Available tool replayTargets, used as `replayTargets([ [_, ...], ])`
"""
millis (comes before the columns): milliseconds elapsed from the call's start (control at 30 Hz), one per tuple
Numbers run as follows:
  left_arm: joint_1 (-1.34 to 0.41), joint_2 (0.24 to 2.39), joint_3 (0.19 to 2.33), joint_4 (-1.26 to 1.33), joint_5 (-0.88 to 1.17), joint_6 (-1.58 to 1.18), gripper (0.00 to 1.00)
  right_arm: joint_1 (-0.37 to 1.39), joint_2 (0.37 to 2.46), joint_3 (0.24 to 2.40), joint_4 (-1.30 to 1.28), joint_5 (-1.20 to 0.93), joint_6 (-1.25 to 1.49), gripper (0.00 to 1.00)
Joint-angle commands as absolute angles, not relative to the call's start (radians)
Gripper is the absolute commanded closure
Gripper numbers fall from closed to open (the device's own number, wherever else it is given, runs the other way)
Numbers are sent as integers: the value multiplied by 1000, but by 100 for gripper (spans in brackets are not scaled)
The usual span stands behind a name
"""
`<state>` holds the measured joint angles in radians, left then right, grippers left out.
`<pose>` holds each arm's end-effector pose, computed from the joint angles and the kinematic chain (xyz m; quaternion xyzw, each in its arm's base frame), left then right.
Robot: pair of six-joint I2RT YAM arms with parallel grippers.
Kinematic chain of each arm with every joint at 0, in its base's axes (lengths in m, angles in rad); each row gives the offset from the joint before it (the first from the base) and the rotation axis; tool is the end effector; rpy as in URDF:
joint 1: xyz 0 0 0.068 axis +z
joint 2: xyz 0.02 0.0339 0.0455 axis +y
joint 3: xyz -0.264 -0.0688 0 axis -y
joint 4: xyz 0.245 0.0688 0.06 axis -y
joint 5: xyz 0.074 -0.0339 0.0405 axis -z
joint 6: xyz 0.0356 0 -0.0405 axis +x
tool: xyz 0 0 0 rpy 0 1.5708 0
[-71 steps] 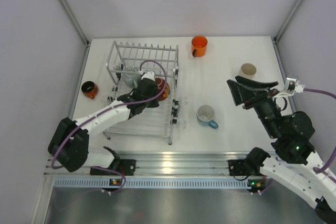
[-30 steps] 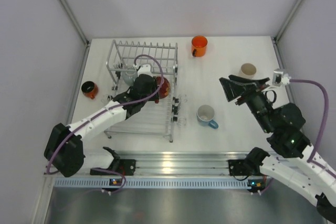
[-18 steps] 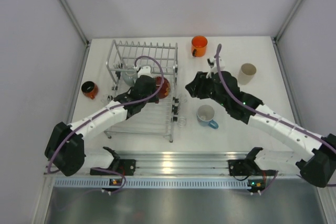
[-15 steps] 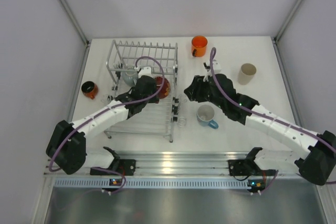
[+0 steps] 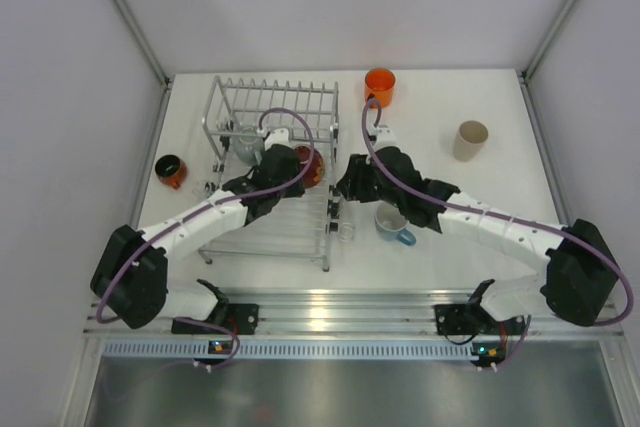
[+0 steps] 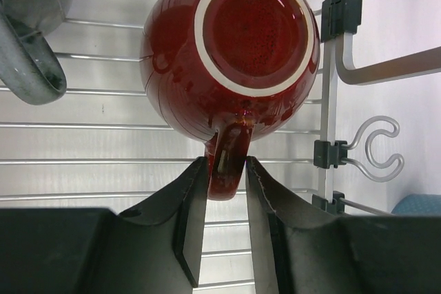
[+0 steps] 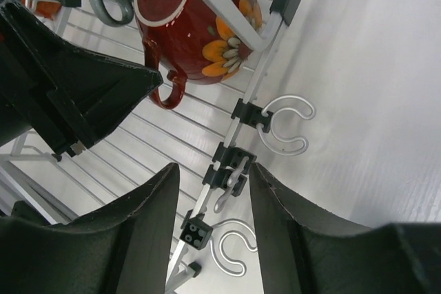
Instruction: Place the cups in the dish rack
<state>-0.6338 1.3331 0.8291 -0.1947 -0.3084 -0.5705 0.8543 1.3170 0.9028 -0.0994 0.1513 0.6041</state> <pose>0.2352 -0.1595 0.2349 -0.0365 0.8973 -0.1217 0.4228 0.1993 0.2206 0.2717 -0.0696 0.8591 0.2864 0.4185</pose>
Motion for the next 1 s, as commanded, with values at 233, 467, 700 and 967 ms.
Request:
replayTargets([
  [233, -630, 1373, 853, -158, -302, -594, 71, 942, 1391, 933, -110, 205, 696, 57],
  [467, -630, 1391, 856, -141, -351, -597, 99, 956, 1399, 930, -117, 244, 716, 88],
  [700, -630, 1419, 861, -72, -367, -552, 100, 959, 1402, 923, -120, 239, 716, 100],
  [967, -630, 1436, 864, -9, -374, -506, 100, 965, 1382, 911, -115, 244, 712, 100],
])
